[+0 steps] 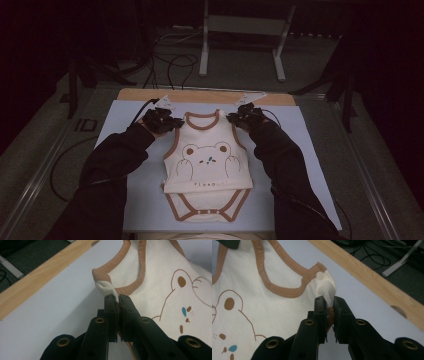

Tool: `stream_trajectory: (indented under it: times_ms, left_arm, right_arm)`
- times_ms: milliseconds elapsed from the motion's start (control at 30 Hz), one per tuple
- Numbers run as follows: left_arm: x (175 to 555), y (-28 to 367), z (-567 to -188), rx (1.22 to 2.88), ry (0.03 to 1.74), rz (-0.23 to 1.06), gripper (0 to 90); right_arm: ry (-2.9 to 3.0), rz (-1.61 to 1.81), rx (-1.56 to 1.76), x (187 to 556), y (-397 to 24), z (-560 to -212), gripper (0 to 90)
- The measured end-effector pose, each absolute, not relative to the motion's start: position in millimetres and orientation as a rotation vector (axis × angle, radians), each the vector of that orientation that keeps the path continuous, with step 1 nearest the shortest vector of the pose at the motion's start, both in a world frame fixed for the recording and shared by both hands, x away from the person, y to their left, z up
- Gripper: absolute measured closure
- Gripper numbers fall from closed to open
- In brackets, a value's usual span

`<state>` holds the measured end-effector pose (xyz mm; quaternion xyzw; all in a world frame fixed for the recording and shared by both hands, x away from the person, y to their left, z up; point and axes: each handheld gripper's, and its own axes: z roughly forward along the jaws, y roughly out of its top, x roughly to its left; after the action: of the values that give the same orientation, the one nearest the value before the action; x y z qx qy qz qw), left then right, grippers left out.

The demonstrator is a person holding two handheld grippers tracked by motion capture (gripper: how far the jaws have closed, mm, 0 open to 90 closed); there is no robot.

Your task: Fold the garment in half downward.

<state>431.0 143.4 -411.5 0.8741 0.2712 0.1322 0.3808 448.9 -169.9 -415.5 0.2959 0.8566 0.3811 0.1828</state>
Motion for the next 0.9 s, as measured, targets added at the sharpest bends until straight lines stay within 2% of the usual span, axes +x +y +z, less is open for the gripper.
stream_trajectory:
  times_ms: [433,900]
  left_arm:
    - [431,144,-381,2.186,0.665,0.399,86.6]
    - [415,148,-385,2.188,0.637,0.382,86.5]
  right_arm:
    - [2.335,1.115,0.818,458,-172,-380,82.4]
    - [2.320,1.129,0.771,438,-170,-382,82.4]
